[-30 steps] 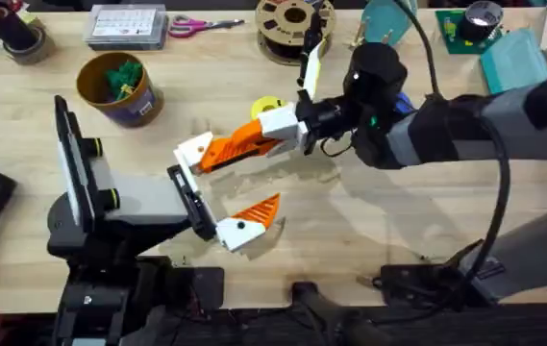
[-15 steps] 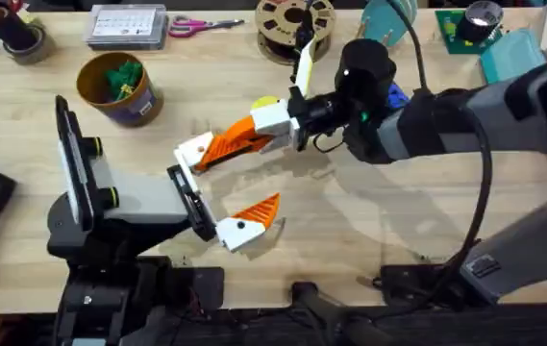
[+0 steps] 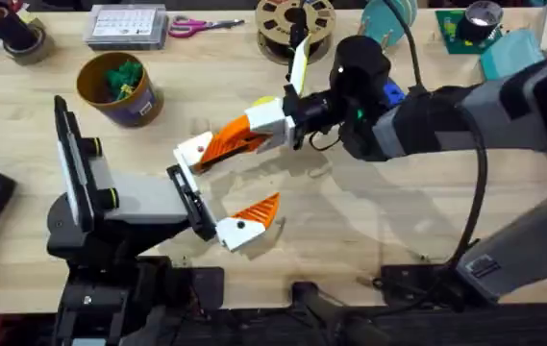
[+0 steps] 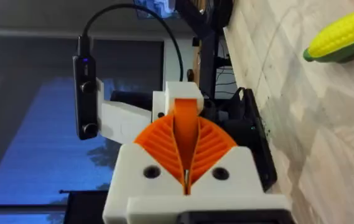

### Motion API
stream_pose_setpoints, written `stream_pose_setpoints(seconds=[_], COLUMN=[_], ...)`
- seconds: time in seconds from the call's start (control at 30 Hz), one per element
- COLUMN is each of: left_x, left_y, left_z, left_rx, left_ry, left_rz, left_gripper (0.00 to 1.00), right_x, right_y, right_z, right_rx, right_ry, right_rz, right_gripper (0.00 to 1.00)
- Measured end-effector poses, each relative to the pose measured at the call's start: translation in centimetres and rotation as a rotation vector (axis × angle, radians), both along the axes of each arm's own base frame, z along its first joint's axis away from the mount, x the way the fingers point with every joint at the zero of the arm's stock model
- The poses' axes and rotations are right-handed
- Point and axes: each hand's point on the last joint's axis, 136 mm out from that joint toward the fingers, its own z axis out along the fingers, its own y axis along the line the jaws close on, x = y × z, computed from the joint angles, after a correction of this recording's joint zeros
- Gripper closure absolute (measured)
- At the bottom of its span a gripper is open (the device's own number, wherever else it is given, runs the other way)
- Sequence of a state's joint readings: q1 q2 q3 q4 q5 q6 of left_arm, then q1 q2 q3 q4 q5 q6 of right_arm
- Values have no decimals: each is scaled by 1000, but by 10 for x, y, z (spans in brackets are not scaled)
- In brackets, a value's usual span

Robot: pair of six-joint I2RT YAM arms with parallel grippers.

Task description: Pick up the gripper from the table and insert it into the empty holder that is missing its gripper. Then pick up a screw, insert it into the mounting hole, and use the screwdriver to tighten it. Finally, clean up the table by picking up the vegetable and placing it into the bucket.

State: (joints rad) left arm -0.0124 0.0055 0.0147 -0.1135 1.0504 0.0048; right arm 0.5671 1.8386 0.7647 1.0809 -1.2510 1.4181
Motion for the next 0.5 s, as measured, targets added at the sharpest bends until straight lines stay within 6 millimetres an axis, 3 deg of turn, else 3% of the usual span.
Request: stream_pose_setpoints(seconds=[0.5], left_x=[0], left_y=[0], left_z=[0], left_rx=[0], left_ry=[1], left_rz=[-1], left_gripper=[16], right_x=[0], right_y=[0], right_z=[-1], right_rx=[0], right_ry=[1], right_rz=[10], right_gripper=[992])
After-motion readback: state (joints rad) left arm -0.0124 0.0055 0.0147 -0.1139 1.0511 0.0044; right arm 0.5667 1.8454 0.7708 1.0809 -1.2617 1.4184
